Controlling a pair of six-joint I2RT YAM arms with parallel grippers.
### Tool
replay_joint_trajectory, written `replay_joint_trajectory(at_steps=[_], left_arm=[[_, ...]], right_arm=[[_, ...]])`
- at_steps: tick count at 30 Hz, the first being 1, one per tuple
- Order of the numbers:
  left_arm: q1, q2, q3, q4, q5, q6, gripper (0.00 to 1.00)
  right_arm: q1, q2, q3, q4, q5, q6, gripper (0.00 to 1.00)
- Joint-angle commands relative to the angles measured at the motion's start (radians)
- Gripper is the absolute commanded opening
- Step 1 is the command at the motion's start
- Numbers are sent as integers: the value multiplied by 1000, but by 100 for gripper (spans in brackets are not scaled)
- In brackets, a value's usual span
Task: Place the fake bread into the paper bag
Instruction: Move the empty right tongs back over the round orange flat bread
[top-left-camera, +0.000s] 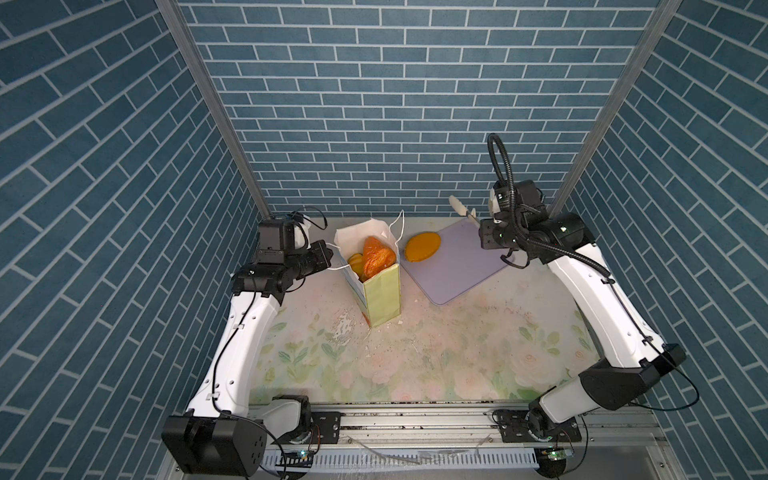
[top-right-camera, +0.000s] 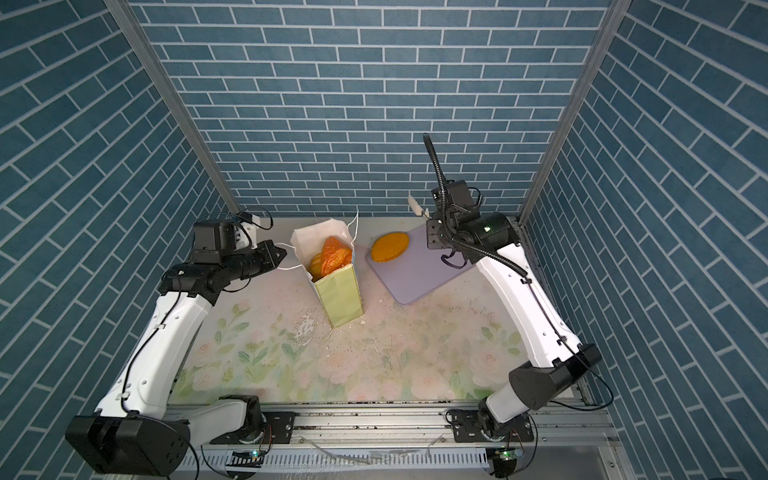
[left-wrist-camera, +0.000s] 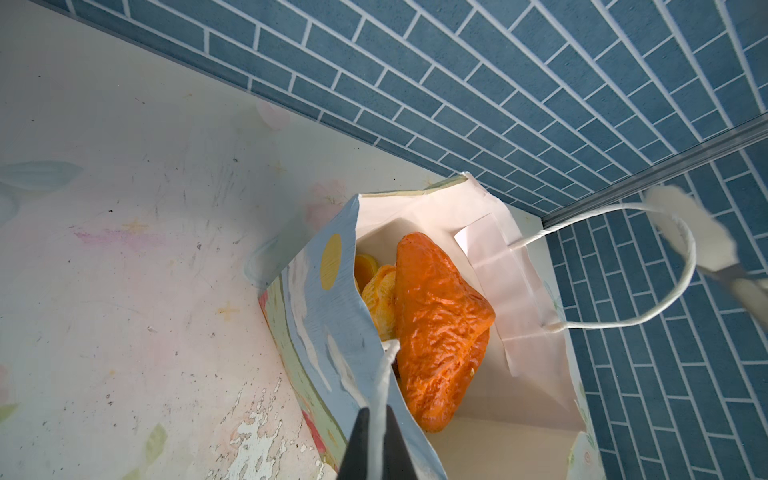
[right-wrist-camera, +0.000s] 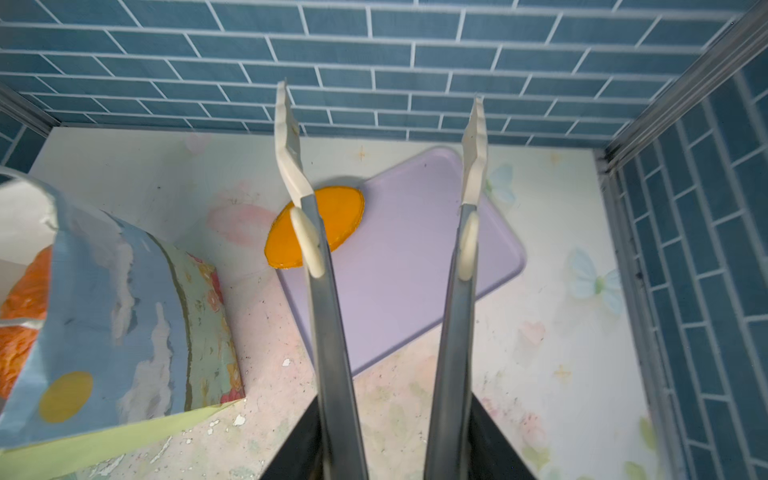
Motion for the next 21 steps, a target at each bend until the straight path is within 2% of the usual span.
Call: replay_joint_trajectory(at_steps=[1,4,11,21], left_arm=[[-5,2,-4,1,-5,8,9],[-5,2,-5,-4,-8,12,9],[-5,6,-10,-2,-12,21,9],[-5,21,-17,4,-16,29,8]], right_arm=[[-1,36,-77,125,-137,169,49],[-1,65,-156,215,-224,245,49],[-1,129,-249,325,-313,336,49],[1,232,-254,411,-395,423,50]])
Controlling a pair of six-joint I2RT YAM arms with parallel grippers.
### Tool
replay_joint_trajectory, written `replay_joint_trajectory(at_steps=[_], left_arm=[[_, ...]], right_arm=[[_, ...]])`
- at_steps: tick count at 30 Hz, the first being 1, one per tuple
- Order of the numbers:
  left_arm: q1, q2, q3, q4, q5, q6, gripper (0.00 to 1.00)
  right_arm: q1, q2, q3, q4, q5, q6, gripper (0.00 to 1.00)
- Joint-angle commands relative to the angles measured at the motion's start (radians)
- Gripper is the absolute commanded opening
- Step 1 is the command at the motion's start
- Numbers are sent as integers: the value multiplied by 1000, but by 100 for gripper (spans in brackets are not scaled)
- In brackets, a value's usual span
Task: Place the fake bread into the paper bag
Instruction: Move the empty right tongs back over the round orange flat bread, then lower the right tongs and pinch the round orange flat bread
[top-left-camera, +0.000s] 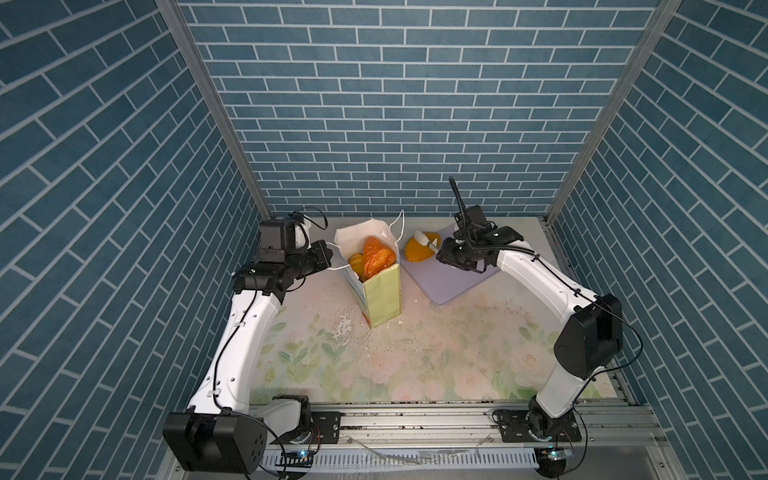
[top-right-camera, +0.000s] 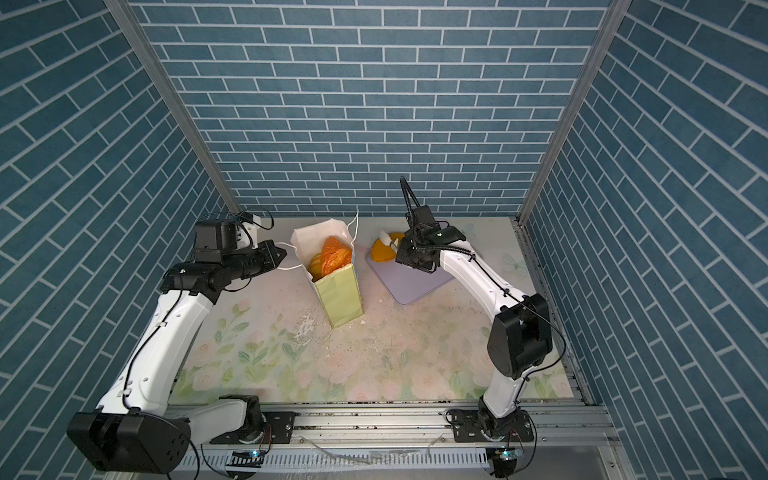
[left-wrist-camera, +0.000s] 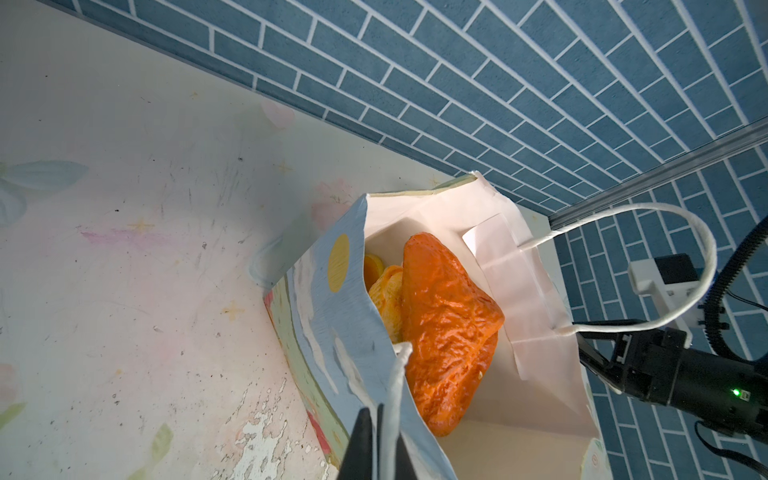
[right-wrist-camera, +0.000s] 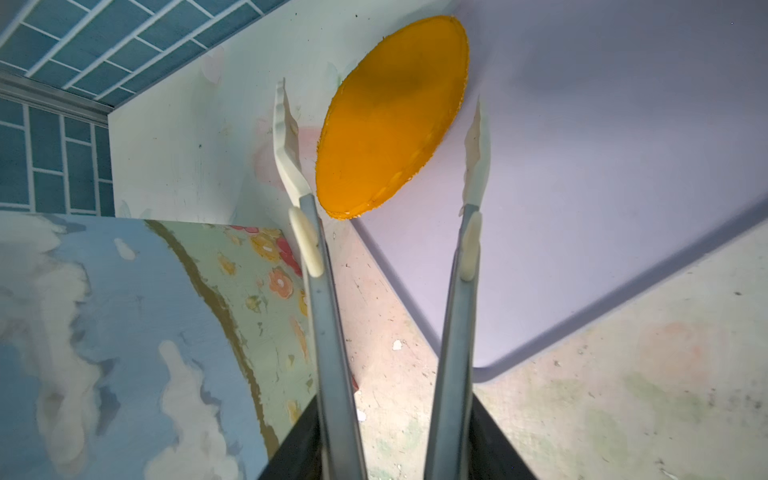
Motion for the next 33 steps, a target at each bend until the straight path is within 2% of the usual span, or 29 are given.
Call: replay_joint_trajectory(at_steps=[1,5,22,27,33], left_arm=[[-3,7,-17,4,-5,22,8],[-3,10,-18,2,-9,27,8],[-3,7,-21,-4,-23,30,8],[-3,4,-20,-6,-26,30,8],[-3,-3,-18,-14,-33,37,8]], right_arm=[[3,39,18,60,-49,69,50],[3,86,53,30,-51,67,51],[4,158,37,137,-30,62,51],[3,165,24,148,-1,55,42],[-7,128,-25,157,46,39,24]])
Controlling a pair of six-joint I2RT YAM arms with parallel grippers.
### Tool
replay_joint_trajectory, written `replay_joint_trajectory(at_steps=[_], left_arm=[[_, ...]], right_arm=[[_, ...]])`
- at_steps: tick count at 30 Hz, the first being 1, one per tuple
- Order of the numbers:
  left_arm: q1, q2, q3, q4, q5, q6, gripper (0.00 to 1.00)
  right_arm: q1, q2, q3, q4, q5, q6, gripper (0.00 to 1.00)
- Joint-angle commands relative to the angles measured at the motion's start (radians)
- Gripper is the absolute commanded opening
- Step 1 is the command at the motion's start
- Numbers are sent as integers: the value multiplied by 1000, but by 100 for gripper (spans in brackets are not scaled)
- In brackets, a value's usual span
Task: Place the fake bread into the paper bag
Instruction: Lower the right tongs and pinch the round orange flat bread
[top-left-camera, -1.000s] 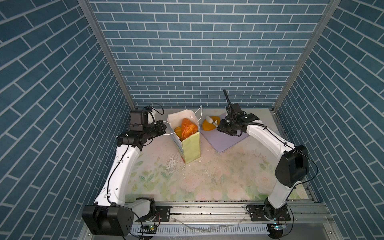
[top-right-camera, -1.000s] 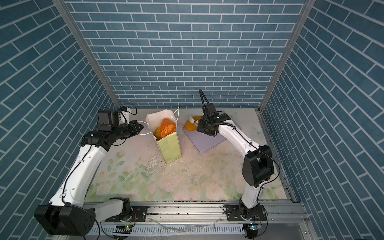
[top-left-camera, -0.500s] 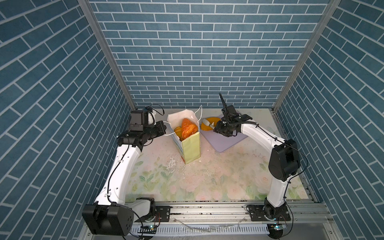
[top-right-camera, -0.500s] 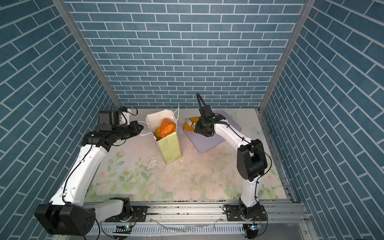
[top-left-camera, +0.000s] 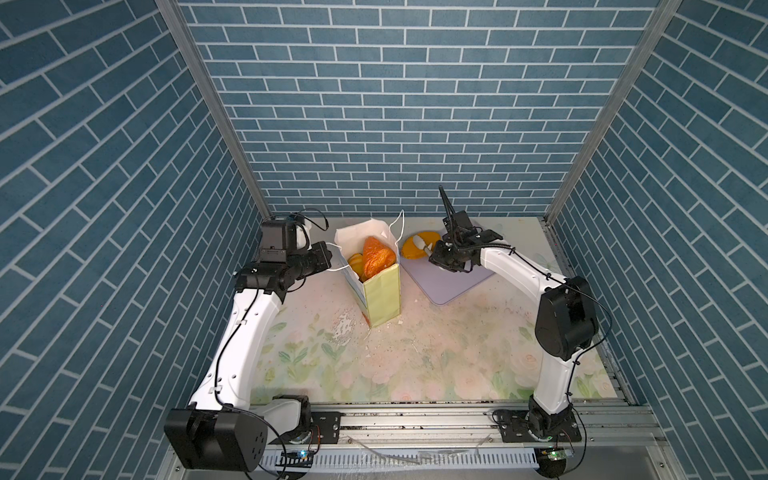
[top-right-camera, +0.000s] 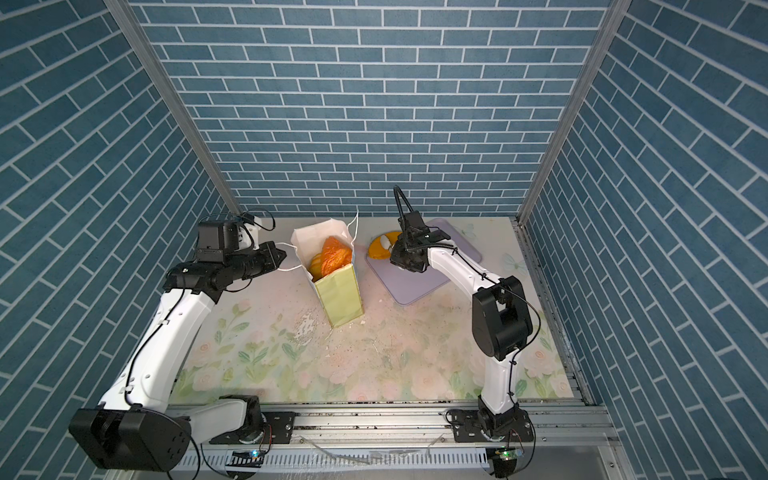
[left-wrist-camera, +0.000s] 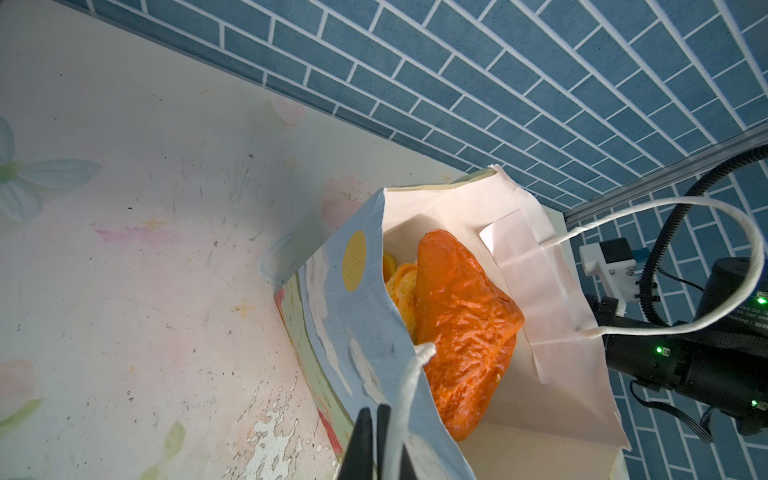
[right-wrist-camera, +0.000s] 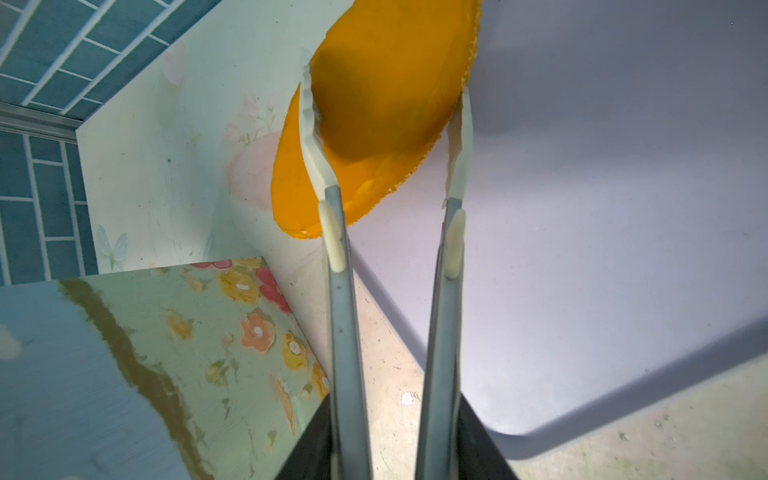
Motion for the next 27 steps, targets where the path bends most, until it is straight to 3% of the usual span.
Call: replay_joint_trajectory(at_steps=[1,8,21,24,27], left_arm=[[-3,-11,-8,-13,-9,17,8],[-3,-19,-9,-14,-10,16,8],[-3,-25,-14,-6,-2,6,8],[-3,-25,-14,-10,-6,8,8],[-3,-25,-11,-14,-8,8,8]], right_arm=[[-8,-32,-31,32,60,-13,22],[-32,-123,-95,20,76,-49,14],[-83,-252,-193,-54,33,-152,11],[-88,-249,-180,-73,34,-157,14],[-90,-246,-169,-80,34,-161,25]])
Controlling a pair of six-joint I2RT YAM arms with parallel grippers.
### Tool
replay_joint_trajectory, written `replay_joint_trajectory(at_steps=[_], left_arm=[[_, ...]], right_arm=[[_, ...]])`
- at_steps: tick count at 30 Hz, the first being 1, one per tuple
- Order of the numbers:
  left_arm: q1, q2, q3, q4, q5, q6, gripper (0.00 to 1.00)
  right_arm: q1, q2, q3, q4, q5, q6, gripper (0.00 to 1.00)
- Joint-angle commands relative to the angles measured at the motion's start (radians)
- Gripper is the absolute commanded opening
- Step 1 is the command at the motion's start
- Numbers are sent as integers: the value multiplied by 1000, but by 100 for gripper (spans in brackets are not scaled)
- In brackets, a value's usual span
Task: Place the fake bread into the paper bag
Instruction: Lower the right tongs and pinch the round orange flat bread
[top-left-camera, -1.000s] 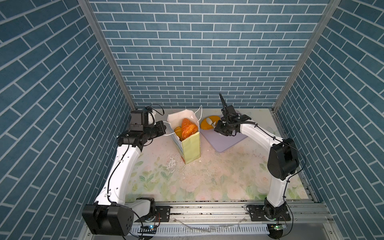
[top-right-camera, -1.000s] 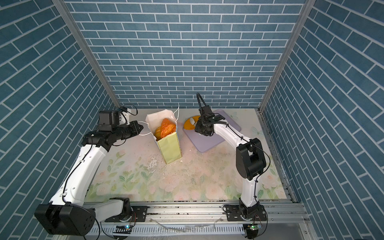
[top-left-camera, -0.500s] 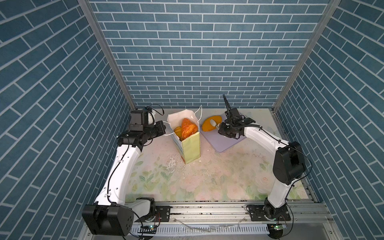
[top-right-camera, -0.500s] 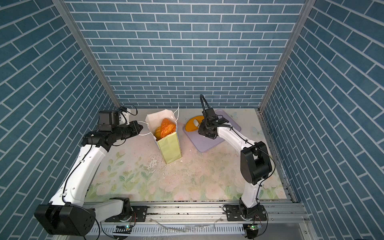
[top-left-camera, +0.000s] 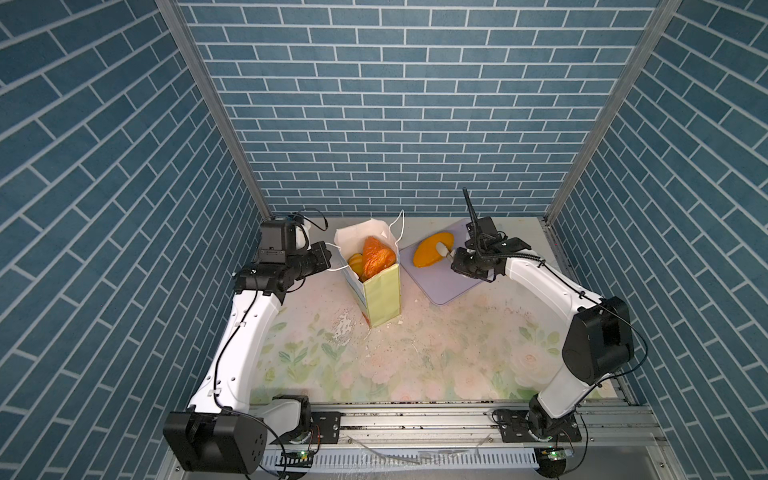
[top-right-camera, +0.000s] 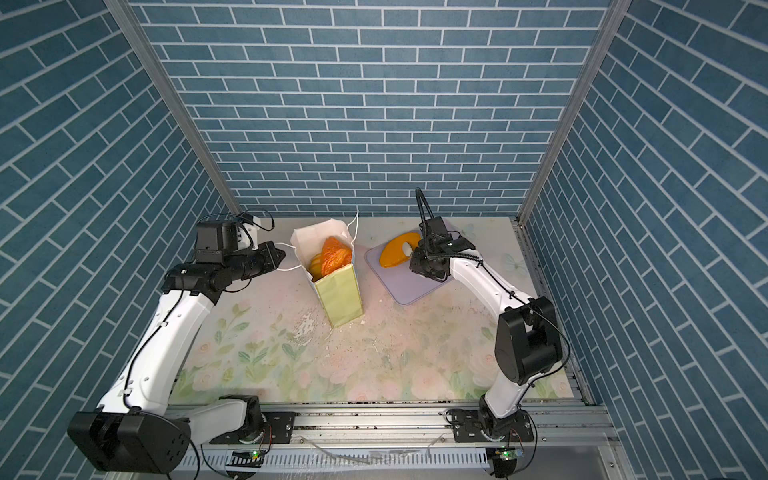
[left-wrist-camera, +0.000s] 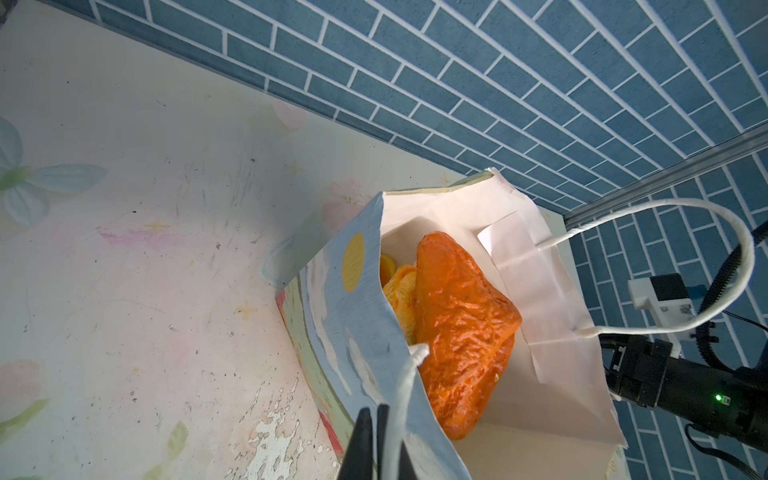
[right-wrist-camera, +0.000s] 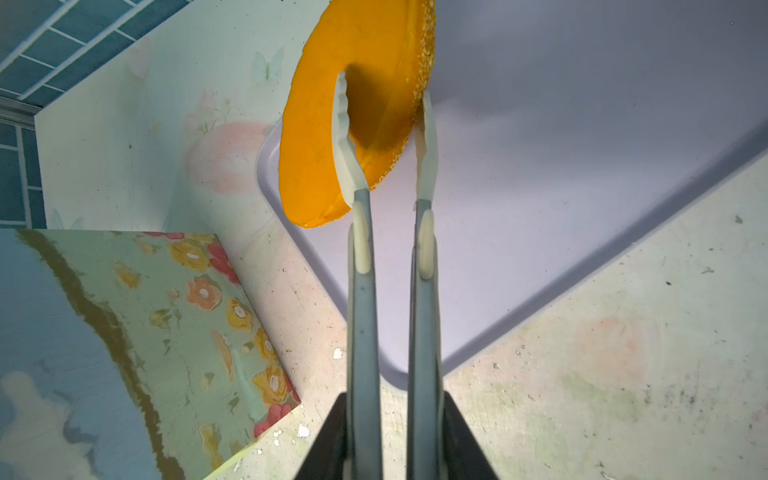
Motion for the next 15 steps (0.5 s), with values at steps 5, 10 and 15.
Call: replay_joint_trajectory(at_steps=[5,10,15], left_arm=[[-3,-16,-13,-11,-4,9,8],[-4,-15,-12,-8,-2,9,8],[-3,-10,-15,-5,-1,7,8]], right_arm=[[-6,-33,18,-29,-24,-8,42],[-7,-35,17,-23,-30,-1,47],[-8,-13,18,5,-51,31,50]])
